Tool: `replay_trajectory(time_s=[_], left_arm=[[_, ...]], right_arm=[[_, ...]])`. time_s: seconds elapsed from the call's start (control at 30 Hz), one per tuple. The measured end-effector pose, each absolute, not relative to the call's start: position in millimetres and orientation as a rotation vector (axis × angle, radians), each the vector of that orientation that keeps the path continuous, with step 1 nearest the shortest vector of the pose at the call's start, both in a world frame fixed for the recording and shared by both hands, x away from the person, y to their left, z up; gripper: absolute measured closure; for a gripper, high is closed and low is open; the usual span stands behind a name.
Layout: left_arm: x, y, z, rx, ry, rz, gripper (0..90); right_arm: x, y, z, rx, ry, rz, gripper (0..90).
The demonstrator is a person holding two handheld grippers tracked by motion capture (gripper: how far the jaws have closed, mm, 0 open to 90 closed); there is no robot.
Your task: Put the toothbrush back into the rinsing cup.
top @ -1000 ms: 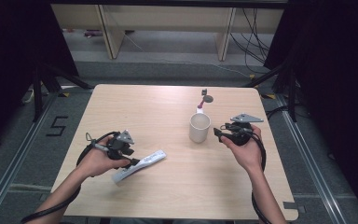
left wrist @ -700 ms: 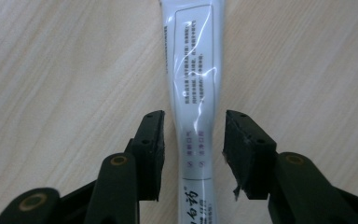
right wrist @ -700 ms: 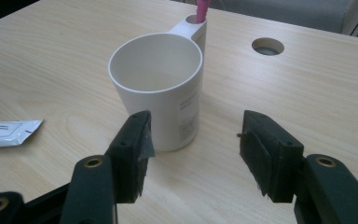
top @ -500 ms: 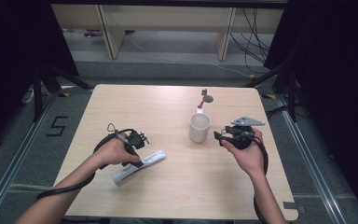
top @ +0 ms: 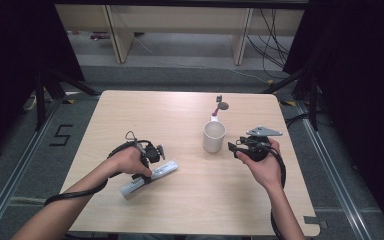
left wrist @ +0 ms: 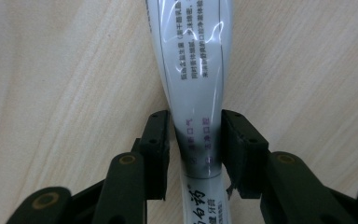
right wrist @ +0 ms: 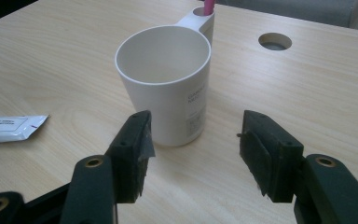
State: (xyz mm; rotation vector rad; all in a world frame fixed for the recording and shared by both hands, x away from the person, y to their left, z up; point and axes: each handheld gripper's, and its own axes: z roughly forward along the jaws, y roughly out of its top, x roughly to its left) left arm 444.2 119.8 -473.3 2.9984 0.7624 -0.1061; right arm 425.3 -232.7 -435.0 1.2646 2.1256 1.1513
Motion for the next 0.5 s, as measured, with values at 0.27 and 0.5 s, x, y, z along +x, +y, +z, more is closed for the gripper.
replay_trajectory(time_s=[0.27, 0.5], left_arm=[[444.6, 112.2, -477.9, 3.060, 0.737, -0.116, 64.7], [443.2, 111.5, -477.8, 3.064, 0.738, -0.103, 68.9]], right_arm=[[424.7, -229.9, -437.5, 1.301, 2.123, 1.195, 44.1], [423.0, -230.6, -438.5, 1.314, 2.142, 1.173, 44.1]])
